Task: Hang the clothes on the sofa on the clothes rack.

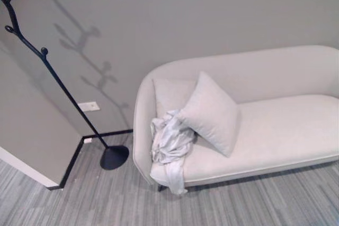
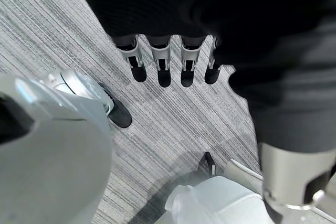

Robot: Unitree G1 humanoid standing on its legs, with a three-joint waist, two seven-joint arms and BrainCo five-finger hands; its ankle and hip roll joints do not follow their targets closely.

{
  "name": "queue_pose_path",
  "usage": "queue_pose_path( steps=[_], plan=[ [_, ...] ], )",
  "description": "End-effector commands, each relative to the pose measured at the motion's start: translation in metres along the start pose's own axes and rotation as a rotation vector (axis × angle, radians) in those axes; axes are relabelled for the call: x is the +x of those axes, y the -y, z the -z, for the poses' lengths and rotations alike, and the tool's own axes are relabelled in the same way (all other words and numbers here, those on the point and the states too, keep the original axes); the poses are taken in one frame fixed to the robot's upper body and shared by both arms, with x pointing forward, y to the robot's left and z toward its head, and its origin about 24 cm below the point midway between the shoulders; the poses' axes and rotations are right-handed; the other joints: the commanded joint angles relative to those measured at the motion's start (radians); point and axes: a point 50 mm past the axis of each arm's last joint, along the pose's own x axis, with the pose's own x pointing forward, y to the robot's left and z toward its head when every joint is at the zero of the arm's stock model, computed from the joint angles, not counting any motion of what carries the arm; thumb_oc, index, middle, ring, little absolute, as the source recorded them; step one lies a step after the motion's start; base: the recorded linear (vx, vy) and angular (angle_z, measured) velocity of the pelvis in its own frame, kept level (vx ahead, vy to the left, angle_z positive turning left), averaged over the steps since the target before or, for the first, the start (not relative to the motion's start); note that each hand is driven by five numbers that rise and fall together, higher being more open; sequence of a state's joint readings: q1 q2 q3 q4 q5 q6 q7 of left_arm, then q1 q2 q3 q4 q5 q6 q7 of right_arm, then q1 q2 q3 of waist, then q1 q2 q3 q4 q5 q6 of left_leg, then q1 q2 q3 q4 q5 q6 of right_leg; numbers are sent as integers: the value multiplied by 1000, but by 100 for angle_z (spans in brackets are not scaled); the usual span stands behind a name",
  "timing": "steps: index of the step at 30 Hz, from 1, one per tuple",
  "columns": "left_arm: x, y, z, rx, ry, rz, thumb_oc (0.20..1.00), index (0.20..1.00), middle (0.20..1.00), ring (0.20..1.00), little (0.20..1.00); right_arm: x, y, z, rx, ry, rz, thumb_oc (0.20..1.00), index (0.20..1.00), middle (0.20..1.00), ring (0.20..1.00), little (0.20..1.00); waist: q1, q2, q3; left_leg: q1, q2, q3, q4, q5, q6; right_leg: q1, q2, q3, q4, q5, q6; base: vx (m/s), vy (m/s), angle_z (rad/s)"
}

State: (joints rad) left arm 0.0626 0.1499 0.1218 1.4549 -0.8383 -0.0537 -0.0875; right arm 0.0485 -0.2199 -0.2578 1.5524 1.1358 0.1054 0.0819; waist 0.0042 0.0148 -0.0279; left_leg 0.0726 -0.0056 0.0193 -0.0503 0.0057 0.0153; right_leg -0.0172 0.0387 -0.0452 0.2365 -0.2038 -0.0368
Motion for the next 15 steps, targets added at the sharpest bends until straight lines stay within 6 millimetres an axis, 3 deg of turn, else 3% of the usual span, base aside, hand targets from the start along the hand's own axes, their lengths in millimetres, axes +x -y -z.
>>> queue_pose_path(
  steps=[1, 15],
  plan=[
    [2, 18, -9, 17, 21, 42, 1000, 1000, 1000, 1000, 1000, 0, -16, 16, -15, -69, 7, 1000, 1000, 1000, 1000, 1000, 1, -37, 16, 64, -2, 33, -37, -63, -31, 127, -64, -36, -324, 231, 123, 0, 0, 0],
    [2, 17, -10, 31, 24, 43, 1000, 1000, 1000, 1000, 1000, 0, -17, 17, -89, -69, -9, 1000, 1000, 1000, 1000, 1000, 0, -37, 13, 69, -3, 30, -37, -65, -31, 130, -62, -35, -324, 229, 122, 0, 0, 0]
  ],
)
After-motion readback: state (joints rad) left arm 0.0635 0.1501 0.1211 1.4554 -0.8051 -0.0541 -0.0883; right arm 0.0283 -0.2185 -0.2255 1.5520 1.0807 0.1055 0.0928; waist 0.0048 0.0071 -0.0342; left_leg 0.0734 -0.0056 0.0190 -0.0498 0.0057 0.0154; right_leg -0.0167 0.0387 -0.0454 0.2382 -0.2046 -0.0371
